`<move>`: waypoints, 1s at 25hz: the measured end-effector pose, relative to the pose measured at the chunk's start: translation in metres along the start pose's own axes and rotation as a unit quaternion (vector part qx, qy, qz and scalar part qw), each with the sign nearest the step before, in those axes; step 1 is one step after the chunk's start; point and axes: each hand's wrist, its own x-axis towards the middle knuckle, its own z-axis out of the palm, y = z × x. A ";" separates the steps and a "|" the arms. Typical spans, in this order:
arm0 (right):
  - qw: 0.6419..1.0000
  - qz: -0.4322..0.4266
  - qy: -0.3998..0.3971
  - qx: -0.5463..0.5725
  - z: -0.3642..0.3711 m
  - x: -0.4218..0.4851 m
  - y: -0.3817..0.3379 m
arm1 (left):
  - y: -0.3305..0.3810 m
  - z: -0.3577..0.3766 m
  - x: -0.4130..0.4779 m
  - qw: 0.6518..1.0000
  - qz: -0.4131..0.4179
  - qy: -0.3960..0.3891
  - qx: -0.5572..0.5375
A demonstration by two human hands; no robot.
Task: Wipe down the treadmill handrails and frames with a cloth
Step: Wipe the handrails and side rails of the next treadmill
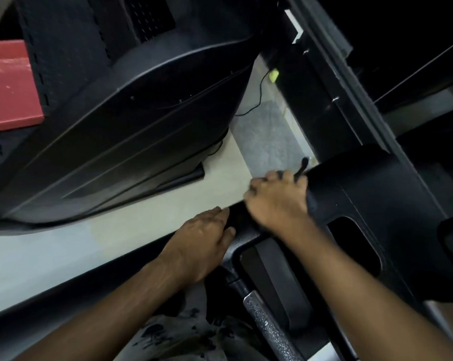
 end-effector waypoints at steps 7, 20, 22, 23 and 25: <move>0.997 0.075 0.033 0.006 0.003 0.000 0.025 | 0.011 0.003 0.020 1.000 0.024 -0.005 -0.011; 0.985 0.152 0.044 0.063 -0.003 0.011 0.078 | 0.042 0.005 0.054 0.999 0.029 -0.014 -0.014; 0.982 0.139 0.126 0.027 0.013 -0.003 0.061 | 0.048 0.003 0.059 0.999 0.043 -0.018 -0.017; 0.987 0.080 0.138 0.029 0.021 -0.018 0.048 | 0.050 0.003 0.062 0.998 0.051 -0.019 -0.018; 0.994 -0.010 0.093 0.052 0.017 -0.006 0.070 | 0.054 0.006 0.072 0.998 0.063 -0.017 -0.015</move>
